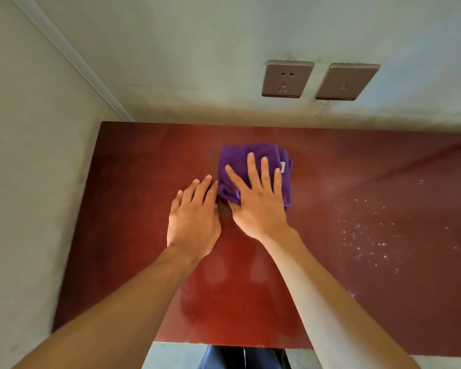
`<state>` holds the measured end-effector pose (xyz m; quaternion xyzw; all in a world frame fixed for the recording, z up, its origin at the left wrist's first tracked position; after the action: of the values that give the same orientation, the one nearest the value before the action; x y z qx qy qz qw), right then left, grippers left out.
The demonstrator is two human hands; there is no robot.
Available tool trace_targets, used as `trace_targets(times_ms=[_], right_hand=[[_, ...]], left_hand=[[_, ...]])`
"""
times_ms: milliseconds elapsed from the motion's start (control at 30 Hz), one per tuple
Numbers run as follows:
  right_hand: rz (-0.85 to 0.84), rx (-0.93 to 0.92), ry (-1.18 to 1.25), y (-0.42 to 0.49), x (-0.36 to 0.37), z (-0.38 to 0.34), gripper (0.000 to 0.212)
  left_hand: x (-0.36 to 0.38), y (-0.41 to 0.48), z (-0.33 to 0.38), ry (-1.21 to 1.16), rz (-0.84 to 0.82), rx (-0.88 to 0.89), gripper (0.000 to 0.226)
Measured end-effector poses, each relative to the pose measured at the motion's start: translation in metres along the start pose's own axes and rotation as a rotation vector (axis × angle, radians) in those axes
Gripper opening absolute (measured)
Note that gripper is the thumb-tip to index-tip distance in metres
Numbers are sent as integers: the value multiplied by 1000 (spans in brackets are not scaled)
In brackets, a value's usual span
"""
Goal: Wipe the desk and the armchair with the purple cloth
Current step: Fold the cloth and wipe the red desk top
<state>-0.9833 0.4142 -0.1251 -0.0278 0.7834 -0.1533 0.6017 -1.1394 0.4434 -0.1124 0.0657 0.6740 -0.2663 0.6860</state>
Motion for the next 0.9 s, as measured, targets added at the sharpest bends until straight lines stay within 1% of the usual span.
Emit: trace_targets(times_ms=[67, 167, 233, 367, 467, 567, 667, 800, 900], right_hand=[[16, -49, -58, -9, 0, 14, 74], [16, -29, -108, -5, -10, 46, 80], [2, 39, -126, 4, -21, 76, 79], [-36, 206, -54, 21, -40, 136, 76], [-76, 238, -5, 35, -50, 163, 76], [-116, 224, 44, 37, -53, 173, 73], [-98, 212, 78, 18, -48, 175, 71], [-51, 235, 99, -40, -30, 171, 70], [-14, 275, 93, -94, -13, 161, 72]], left_hand=[[-2, 2, 0, 42, -3, 5, 50], [-6, 8, 6, 75, 11, 2, 46], [-8, 13, 18, 69, 25, 17, 46], [-10, 26, 61, 42, -28, 144, 52], [-6, 33, 96, 23, -72, 210, 53], [2, 34, 120, 26, -113, 242, 53], [6, 33, 124, 19, -102, 218, 53], [7, 35, 119, 38, -81, 239, 50], [8, 37, 121, 28, -74, 213, 48]])
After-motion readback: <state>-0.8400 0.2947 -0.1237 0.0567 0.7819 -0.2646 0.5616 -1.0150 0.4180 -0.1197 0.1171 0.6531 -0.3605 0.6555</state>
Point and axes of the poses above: each hand's wrist, its own y-axis towards the middle knuckle, its own x-axis out of the palm, z = x × y, the point moved 1 cm from there along y, towards the middle knuckle, and after that the axes turned 9 degrees about -z, right-handed, at the moved point
